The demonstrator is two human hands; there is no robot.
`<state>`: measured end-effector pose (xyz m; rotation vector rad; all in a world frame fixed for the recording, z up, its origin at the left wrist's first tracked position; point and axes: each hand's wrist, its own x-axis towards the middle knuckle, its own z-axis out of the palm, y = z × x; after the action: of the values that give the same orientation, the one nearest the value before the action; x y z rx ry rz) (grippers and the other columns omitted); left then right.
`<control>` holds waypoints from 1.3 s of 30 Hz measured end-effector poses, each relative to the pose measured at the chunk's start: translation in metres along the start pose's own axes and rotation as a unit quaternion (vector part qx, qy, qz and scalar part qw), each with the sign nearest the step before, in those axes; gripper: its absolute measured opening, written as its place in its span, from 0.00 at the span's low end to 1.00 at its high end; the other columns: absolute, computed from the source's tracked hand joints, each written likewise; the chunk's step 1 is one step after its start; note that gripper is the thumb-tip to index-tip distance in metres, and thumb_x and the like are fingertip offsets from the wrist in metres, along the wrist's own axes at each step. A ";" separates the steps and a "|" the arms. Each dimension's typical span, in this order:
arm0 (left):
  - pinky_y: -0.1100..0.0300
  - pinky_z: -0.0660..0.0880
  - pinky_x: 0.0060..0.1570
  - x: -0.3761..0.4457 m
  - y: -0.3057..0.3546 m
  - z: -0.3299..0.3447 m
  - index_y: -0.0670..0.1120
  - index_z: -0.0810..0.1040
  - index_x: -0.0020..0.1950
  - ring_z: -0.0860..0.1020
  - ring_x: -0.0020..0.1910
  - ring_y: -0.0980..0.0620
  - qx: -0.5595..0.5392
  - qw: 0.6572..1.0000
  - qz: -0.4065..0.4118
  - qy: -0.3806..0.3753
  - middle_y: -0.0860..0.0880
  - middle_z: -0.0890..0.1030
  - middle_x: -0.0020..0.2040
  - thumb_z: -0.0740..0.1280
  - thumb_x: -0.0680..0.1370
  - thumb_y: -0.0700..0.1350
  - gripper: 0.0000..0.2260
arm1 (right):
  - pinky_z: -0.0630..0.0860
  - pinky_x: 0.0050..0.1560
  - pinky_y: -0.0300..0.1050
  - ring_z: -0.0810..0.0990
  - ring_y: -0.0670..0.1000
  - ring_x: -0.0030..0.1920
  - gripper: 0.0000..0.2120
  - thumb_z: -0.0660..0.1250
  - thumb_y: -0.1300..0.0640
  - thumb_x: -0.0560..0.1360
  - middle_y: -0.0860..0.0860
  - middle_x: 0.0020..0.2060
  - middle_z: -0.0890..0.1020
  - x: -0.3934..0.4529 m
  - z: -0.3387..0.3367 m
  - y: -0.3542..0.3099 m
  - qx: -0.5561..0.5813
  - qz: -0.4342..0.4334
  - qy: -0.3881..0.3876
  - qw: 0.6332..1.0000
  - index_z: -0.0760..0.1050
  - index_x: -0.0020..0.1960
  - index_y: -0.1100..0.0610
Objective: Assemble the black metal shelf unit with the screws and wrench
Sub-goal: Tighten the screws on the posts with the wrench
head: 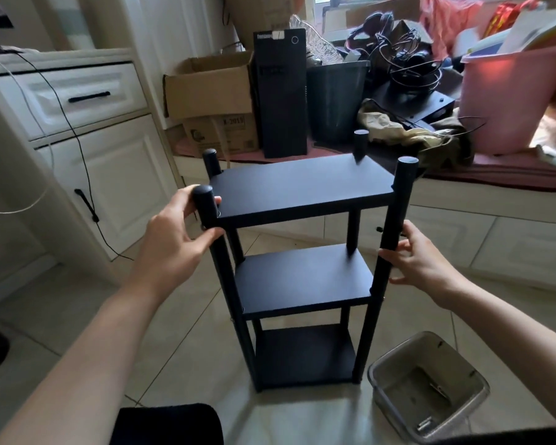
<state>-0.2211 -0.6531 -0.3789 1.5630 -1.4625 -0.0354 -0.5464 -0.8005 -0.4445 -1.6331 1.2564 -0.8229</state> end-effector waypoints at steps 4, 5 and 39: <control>0.67 0.71 0.64 0.010 -0.001 0.014 0.56 0.72 0.62 0.79 0.60 0.62 -0.018 0.999 -0.024 0.014 0.60 0.82 0.56 0.75 0.72 0.33 0.26 | 0.82 0.51 0.61 0.82 0.57 0.51 0.11 0.66 0.57 0.79 0.57 0.48 0.81 -0.021 -0.014 0.003 -0.001 -0.010 -0.018 1.000 0.72 0.57 0.44; 0.62 0.73 0.65 0.013 0.000 0.017 0.55 0.72 0.62 0.80 0.60 0.59 -0.032 0.998 -0.042 0.014 0.59 0.82 0.56 0.75 0.72 0.31 0.26 | 0.81 0.52 0.61 0.83 0.55 0.51 0.08 0.65 0.55 0.80 0.56 0.48 0.82 -0.026 -0.018 0.004 0.001 -0.011 -0.023 1.000 0.71 0.56 0.43; 0.35 0.73 0.64 -0.014 0.114 0.164 0.44 0.82 0.65 0.81 0.61 0.40 0.228 0.913 0.337 0.046 0.45 0.83 0.62 0.74 0.76 0.47 0.18 | 0.78 0.48 0.42 0.83 0.44 0.44 0.13 0.65 0.55 0.80 0.46 0.44 0.84 -0.093 -0.019 -0.006 -0.083 -0.112 0.072 0.988 0.72 0.64 0.45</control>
<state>-0.4078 -0.7200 -0.4031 1.2920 -1.9499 0.8244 -0.5853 -0.7149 -0.4304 -1.9030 1.2842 -1.0116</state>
